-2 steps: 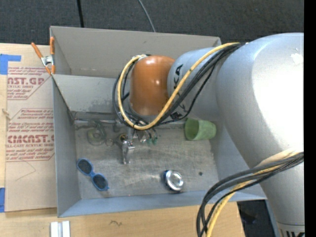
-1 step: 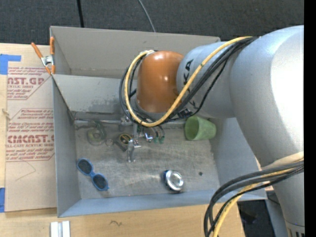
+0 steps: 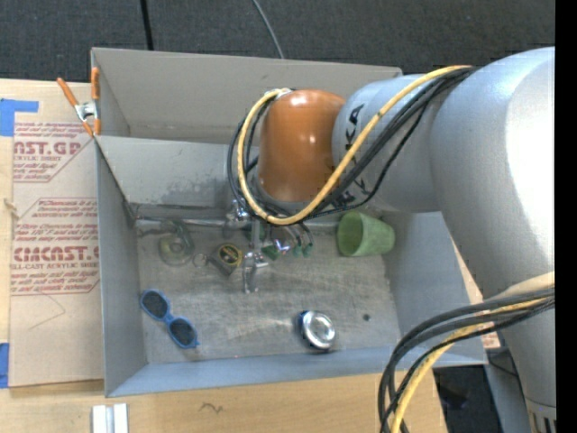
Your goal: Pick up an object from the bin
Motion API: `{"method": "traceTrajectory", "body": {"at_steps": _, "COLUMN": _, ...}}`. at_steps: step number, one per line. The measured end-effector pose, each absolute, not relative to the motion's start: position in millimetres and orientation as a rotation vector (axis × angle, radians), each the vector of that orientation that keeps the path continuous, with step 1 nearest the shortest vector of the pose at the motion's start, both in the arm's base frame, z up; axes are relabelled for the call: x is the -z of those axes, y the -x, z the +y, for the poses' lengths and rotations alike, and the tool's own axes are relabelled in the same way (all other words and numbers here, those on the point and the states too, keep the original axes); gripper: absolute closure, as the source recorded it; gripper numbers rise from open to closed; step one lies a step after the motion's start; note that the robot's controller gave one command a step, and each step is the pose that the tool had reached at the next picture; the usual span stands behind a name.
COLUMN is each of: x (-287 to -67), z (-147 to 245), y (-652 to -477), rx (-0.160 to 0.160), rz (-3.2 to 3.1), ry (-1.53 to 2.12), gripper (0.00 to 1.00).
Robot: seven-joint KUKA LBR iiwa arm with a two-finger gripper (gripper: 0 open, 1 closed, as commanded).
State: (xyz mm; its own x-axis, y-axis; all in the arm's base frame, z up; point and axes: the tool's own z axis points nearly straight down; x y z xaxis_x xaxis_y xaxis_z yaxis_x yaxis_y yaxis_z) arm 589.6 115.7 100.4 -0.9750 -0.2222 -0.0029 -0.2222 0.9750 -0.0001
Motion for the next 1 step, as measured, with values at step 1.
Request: {"method": "traceTrajectory", "body": {"at_steps": 1, "x": -72.7, "z": 116.3, "y": -593.8, "rx": -0.003, "rz": 3.075, "ry": 0.611, "gripper": 0.00}}
